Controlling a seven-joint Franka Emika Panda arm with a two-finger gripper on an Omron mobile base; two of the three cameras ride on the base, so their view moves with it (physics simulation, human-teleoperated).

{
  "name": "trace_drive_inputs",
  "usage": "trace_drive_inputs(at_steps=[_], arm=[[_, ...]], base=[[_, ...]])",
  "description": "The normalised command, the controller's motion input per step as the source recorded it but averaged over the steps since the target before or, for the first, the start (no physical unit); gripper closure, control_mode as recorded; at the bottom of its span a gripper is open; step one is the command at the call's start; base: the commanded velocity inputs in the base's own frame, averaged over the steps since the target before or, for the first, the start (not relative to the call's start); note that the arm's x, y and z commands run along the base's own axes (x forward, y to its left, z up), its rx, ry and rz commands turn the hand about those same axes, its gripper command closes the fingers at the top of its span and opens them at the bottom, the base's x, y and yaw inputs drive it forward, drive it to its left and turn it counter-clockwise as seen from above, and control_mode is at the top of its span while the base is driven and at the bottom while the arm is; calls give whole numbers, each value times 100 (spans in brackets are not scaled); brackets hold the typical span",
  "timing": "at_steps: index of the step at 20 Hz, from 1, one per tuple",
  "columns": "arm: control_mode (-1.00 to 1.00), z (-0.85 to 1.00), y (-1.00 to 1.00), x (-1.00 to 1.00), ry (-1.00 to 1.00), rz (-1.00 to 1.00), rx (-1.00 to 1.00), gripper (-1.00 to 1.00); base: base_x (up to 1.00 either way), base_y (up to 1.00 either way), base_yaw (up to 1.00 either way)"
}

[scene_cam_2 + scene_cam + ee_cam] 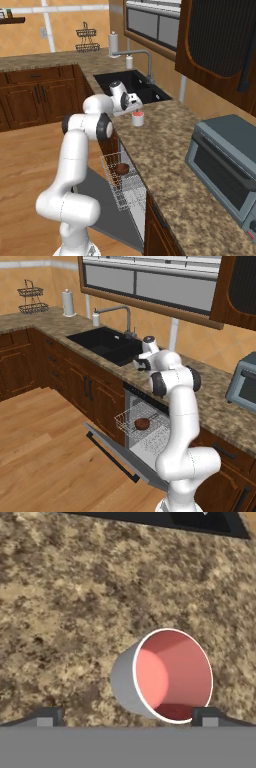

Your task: Pick up the cup and bowl from the counter, place them in the dishwasher, and close the dishwasher door.

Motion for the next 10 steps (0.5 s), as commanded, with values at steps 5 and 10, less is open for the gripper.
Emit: trace_drive_inputs(at_steps=[5,10], arm=[[-100,-23,0,17,5,0,1,-100],[-100,-14,-6,32,4,0,0,-100]], base=[[0,0,0],[0,0,0]])
